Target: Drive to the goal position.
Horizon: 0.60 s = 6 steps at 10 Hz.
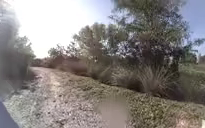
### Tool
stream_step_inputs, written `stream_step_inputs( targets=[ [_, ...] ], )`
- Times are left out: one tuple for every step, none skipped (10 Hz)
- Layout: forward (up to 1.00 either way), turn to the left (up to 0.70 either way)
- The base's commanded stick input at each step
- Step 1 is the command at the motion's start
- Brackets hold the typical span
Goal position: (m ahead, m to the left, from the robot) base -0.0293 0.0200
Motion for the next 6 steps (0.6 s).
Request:
stream_step_inputs(
  targets=[
    [0.00, 0.17],
    [0.00, 0.00],
    [0.00, 0.00],
    [0.00, 0.00],
    [0.00, 0.00],
    [0.00, 0.00]
  ],
)
